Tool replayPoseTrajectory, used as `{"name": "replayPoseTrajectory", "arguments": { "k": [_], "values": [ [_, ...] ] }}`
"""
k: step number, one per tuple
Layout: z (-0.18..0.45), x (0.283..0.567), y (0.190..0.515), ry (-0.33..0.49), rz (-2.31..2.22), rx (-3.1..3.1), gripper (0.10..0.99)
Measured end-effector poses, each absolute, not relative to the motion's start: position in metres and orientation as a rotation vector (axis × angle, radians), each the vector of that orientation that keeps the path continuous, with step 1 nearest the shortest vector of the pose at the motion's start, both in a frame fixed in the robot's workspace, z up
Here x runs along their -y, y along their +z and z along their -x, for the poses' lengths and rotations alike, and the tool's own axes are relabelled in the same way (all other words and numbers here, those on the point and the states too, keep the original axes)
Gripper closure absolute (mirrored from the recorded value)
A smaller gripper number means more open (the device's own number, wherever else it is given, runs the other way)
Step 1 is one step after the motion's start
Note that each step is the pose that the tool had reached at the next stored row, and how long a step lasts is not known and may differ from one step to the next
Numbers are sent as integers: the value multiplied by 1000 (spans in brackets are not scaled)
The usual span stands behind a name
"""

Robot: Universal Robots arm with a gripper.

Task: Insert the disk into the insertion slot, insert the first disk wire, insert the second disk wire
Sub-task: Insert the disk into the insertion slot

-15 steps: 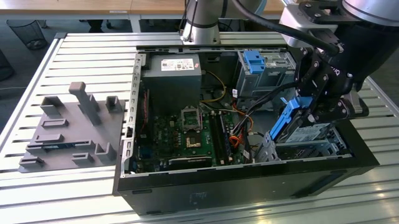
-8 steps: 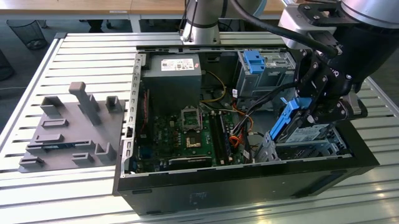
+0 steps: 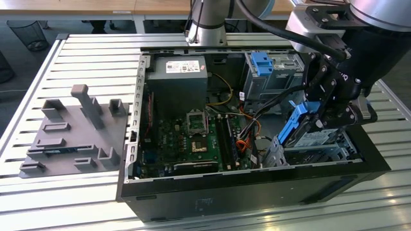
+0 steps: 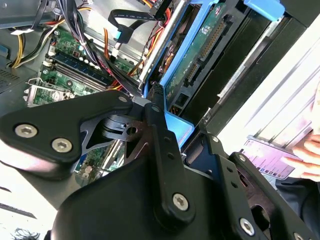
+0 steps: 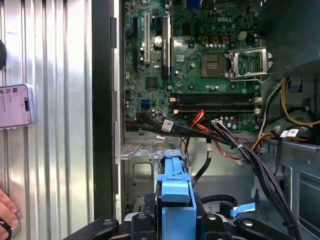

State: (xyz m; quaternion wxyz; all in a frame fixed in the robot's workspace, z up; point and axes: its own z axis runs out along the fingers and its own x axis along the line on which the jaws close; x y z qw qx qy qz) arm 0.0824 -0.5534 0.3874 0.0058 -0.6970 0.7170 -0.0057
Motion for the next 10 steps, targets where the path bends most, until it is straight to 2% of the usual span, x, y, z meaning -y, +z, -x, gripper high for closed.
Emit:
{"name": "replayPoseTrajectory", "arguments": {
  "k": [10],
  "values": [
    [-82,553,384,-18,2182,-2244,722]
  ]
}}
